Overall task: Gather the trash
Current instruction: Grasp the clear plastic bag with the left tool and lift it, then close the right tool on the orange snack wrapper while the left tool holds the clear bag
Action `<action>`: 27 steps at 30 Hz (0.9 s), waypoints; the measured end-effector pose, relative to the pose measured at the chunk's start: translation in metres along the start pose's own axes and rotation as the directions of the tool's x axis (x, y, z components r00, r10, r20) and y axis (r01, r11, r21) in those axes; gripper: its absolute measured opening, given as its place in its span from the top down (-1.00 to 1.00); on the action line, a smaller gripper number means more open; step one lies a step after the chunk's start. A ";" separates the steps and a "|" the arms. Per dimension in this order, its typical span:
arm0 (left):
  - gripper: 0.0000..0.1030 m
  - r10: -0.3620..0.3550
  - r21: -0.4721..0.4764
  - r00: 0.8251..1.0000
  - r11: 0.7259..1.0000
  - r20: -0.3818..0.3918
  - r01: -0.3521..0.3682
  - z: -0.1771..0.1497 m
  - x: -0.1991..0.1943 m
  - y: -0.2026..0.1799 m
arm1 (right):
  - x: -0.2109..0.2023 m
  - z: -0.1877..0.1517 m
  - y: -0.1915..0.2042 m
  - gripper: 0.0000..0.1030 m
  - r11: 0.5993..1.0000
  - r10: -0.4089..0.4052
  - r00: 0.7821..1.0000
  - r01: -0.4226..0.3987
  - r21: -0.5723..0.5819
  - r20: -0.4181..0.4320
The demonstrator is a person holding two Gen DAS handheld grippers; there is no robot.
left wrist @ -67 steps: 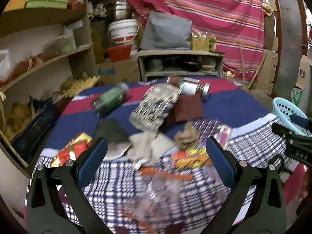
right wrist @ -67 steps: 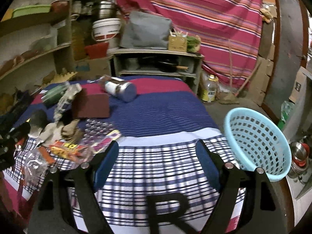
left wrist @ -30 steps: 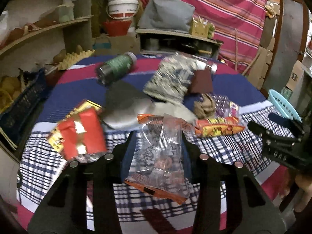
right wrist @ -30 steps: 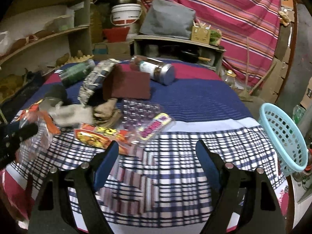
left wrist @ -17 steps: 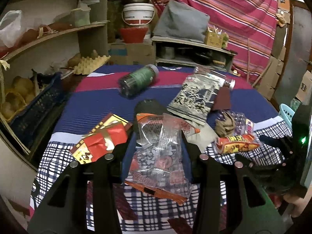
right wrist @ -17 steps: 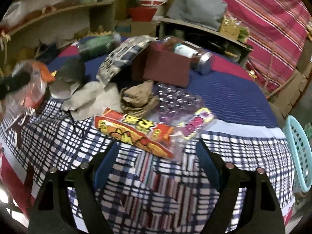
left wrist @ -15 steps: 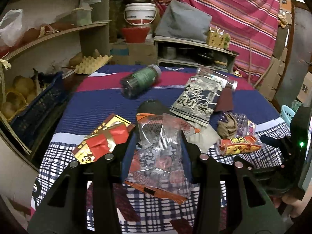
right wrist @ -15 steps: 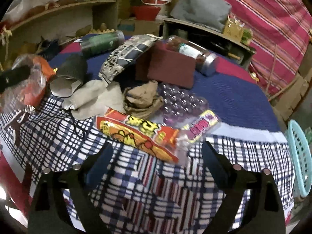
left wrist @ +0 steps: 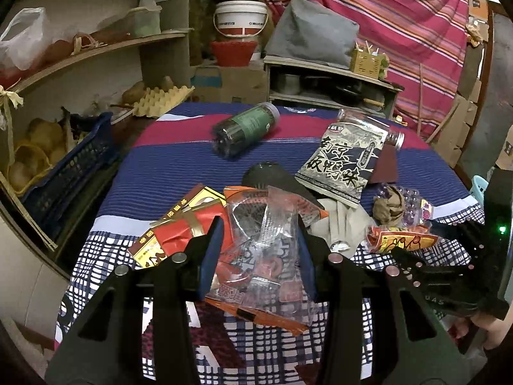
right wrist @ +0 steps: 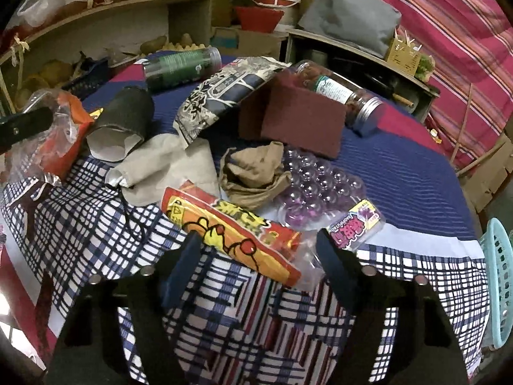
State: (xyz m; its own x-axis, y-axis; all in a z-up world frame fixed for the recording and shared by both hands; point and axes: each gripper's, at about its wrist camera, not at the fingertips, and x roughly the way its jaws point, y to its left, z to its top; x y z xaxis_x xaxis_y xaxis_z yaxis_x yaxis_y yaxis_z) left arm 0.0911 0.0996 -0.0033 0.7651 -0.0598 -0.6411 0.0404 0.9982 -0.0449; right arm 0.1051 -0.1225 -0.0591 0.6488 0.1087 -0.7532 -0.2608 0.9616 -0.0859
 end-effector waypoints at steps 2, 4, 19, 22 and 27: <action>0.19 0.001 0.003 1.000 1.000 0.002 -0.001 0.000 0.000 -0.001 | -0.004 -0.004 -0.004 -0.02 1.000 0.014 1.000 -0.015 0.009 0.005; 0.19 0.002 0.008 1.000 1.000 0.003 -0.002 -0.001 -0.001 -0.005 | -0.007 -0.007 -0.008 0.14 0.999 0.039 0.999 -0.039 0.023 0.002; 0.19 0.012 0.018 1.000 1.000 0.006 -0.012 -0.005 -0.005 -0.014 | -0.010 -0.003 -0.014 -0.38 0.992 0.119 0.993 -0.119 0.045 0.001; 0.19 0.017 0.011 1.000 1.000 0.004 -0.017 -0.004 -0.004 -0.011 | -0.002 0.002 -0.011 -0.38 0.988 0.150 0.989 -0.150 0.036 -0.006; 0.19 0.023 0.014 1.000 1.000 0.002 -0.023 -0.003 -0.003 -0.010 | -0.001 -0.004 -0.010 0.06 0.984 0.177 0.984 -0.177 0.017 -0.025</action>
State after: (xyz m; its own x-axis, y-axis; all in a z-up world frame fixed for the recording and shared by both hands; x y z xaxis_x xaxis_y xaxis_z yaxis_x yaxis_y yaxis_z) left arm 0.0866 0.0895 -0.0035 0.7671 -0.0367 -0.6405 0.0314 0.9993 -0.0196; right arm 0.1047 -0.1329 -0.0602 0.5746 0.2711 -0.7723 -0.3594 0.9313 0.0595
